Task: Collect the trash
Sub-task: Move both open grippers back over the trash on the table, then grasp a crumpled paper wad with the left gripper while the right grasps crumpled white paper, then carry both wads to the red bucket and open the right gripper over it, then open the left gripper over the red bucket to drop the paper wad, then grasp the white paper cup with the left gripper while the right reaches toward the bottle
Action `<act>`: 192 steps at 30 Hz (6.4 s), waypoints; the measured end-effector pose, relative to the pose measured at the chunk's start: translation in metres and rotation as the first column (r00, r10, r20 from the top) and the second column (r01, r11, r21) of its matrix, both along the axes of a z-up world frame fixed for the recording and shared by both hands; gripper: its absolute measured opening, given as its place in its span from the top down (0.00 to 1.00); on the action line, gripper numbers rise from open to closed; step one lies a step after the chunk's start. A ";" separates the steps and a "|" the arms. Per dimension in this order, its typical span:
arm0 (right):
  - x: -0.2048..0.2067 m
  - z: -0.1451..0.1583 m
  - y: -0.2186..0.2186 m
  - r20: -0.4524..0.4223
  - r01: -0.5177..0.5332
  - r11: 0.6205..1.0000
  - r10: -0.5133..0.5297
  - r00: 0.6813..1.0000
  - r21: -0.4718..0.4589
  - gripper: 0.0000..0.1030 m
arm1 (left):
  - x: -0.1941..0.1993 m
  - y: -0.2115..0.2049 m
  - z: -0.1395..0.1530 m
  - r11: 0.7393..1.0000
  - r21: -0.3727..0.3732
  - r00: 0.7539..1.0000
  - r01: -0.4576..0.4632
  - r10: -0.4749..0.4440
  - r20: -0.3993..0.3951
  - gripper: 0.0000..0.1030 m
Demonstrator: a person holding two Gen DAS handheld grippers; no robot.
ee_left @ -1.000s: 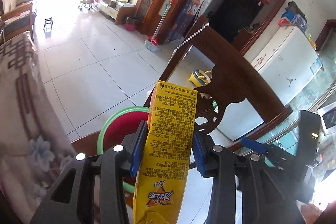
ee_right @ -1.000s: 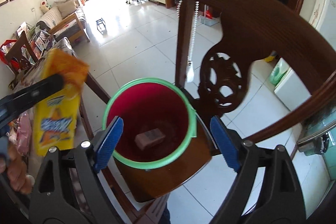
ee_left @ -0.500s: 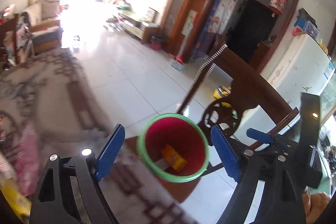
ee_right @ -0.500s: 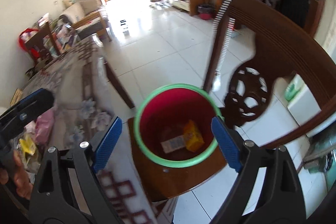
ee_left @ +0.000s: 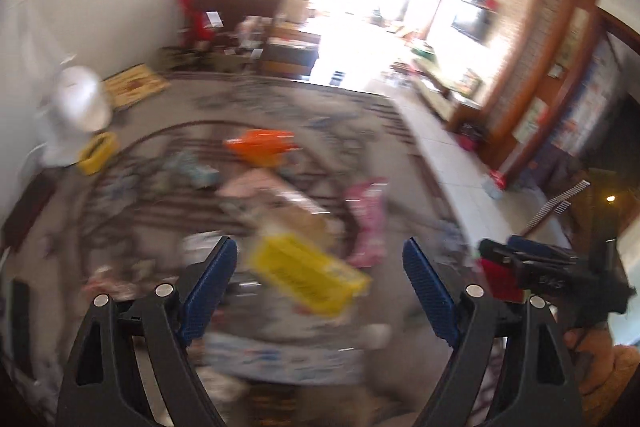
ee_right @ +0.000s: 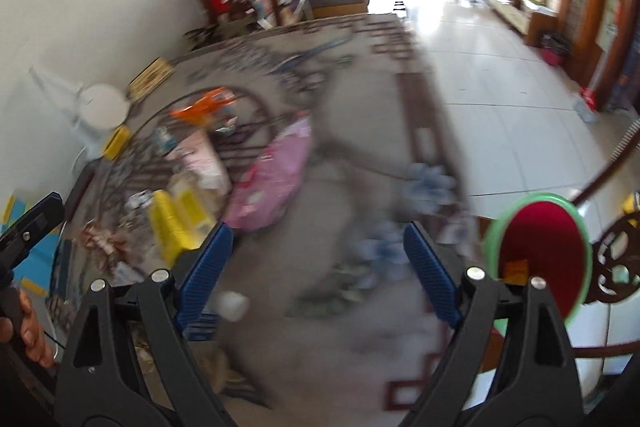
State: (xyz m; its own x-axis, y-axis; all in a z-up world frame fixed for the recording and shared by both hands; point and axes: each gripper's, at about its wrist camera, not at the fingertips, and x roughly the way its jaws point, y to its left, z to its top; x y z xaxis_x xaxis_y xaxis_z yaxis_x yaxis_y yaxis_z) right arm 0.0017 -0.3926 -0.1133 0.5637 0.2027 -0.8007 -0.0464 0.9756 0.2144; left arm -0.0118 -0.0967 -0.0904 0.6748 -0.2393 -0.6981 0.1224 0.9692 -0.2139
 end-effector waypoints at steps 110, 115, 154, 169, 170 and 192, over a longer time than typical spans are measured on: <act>-0.054 0.018 -0.170 -0.015 0.305 0.950 -0.305 0.952 0.070 0.55 | -0.002 -0.189 -0.010 0.965 0.051 0.966 0.256 -0.254 -0.039 0.65; -0.063 -0.003 -0.216 -0.049 0.405 0.914 -0.403 0.914 0.040 0.55 | -0.001 -0.226 -0.014 0.944 0.049 0.945 0.326 -0.323 -0.048 0.65; -0.180 -0.008 -0.320 -0.035 0.737 0.675 -0.738 0.674 -0.045 0.17 | 0.008 -0.453 -0.034 0.721 -0.013 0.720 0.693 -0.693 -0.038 0.28; -0.063 0.021 -0.186 0.035 0.401 0.916 -0.401 0.915 0.013 0.14 | -0.003 -0.216 0.006 0.946 -0.025 0.946 0.325 -0.324 0.031 0.28; -0.055 0.023 -0.172 0.039 0.365 0.931 -0.365 0.930 0.016 0.14 | -0.003 -0.198 0.005 0.960 -0.022 0.960 0.279 -0.278 0.021 0.28; -0.011 0.012 0.060 -0.069 -0.128 0.991 0.130 0.989 0.034 0.13 | -0.047 0.030 -0.113 0.978 0.204 0.956 0.045 0.017 -0.292 0.28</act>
State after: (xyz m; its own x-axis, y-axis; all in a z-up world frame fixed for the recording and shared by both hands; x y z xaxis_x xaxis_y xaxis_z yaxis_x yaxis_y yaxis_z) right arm -0.0094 -0.3321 -0.1010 0.4732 0.2942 -0.8304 -0.1547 0.9557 0.2504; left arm -0.0586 -0.0663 -0.2035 0.4330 -0.0777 -0.8980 0.0990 0.9944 -0.0383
